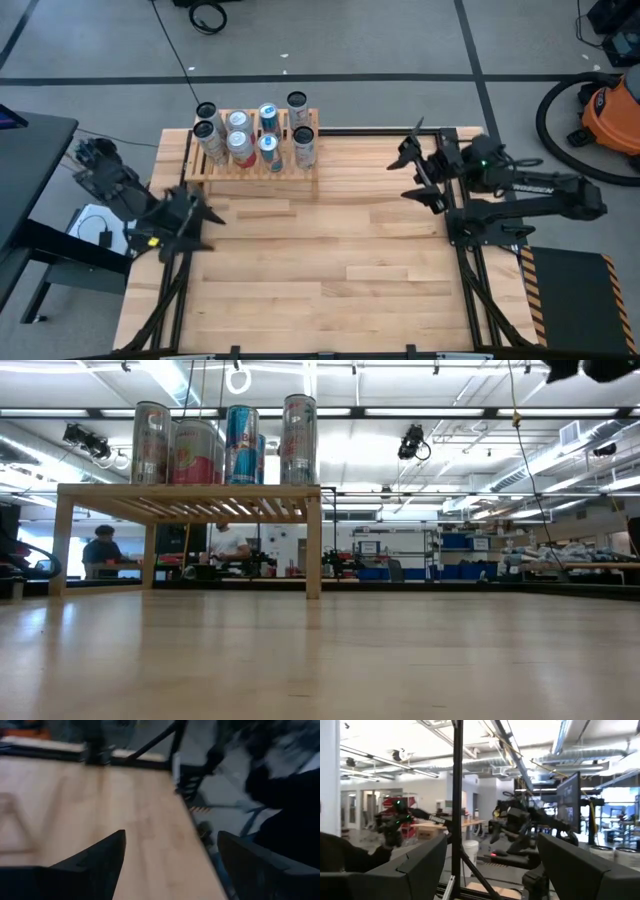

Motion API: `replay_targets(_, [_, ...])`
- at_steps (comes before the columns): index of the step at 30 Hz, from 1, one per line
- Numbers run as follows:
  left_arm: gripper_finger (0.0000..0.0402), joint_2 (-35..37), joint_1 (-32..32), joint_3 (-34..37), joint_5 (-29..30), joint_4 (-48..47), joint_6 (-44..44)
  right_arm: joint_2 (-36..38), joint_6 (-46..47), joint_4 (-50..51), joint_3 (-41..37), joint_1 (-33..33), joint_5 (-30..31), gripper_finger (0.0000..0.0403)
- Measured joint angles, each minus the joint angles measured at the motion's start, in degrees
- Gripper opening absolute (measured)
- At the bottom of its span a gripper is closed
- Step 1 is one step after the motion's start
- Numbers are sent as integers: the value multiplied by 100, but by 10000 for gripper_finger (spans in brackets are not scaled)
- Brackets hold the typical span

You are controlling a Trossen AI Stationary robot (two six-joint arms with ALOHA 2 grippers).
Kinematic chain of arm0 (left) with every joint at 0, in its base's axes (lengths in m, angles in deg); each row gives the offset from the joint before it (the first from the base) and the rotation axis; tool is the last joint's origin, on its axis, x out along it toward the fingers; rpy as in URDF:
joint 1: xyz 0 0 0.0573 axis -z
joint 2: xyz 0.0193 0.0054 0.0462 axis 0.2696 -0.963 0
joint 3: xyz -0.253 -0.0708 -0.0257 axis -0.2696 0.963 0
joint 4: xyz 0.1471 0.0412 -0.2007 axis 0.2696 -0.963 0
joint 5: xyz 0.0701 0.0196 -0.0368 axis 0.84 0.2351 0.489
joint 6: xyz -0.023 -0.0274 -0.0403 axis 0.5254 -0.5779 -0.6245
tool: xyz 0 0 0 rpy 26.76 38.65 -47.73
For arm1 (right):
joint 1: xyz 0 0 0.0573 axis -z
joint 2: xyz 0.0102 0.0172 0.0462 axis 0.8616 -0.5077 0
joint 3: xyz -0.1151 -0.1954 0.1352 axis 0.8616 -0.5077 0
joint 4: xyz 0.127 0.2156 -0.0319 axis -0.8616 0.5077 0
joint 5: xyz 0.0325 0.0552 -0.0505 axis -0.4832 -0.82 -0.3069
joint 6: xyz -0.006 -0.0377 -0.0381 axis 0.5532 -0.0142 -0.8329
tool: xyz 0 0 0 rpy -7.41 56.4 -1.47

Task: Place canned beverage on shelf
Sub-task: Return to Home Position

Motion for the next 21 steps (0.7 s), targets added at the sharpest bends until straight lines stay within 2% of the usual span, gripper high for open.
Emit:
replay_targets(3, [316, 351, 72, 959, -298, 1220, 214, 180, -253, -271, -454, -196, 226, 321])
replay_targets(8, [316, 699, 149, 2374, -737, 3149, 795, 193, -489, -511, -1034, -489, 255, 321])
replay_targets(11, [316, 737, 175, 2967, -781, 3597, 1009, 193, -702, -557, -1367, -613, 258, 321])
replay_targets(16, [316, 731, 172, 3727, -726, 4141, 781, 193, -739, -950, -2005, -801, 257, 321])
replay_targets(21, [316, 731, 174, 4444, -794, 5003, 1338, 185, -920, -1893, -2767, -971, 257, 321])
